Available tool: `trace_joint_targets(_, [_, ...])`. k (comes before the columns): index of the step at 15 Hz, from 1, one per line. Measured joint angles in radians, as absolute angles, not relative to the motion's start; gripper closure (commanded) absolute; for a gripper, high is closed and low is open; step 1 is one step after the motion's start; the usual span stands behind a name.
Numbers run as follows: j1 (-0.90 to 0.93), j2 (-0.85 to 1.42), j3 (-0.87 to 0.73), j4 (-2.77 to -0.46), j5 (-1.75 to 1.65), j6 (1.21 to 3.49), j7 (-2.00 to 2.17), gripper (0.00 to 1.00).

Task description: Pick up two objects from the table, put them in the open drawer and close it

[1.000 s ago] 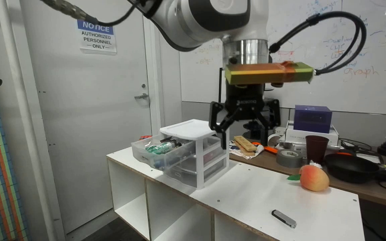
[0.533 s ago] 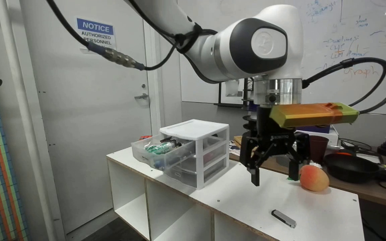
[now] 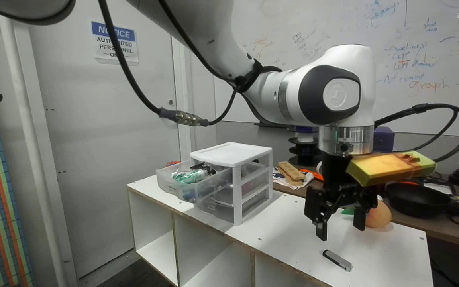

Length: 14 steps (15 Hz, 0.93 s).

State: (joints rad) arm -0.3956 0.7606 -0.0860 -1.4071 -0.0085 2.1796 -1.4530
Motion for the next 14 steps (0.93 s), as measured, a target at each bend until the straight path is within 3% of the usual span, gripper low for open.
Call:
trace_joint_targets(10, [-0.424,0.865,-0.072,-1.278,-0.009,2.105,-1.523,0.01])
trace_joint_targets(12, [-0.426,0.883,-0.072,-1.262,-0.009,2.085,-1.53,0.13])
trace_joint_targets(13, [-0.426,0.893,-0.072,-1.254,-0.009,2.078,-1.532,0.3])
trace_joint_targets(14, [-0.426,0.903,-0.072,-1.246,-0.011,2.068,-1.533,0.4])
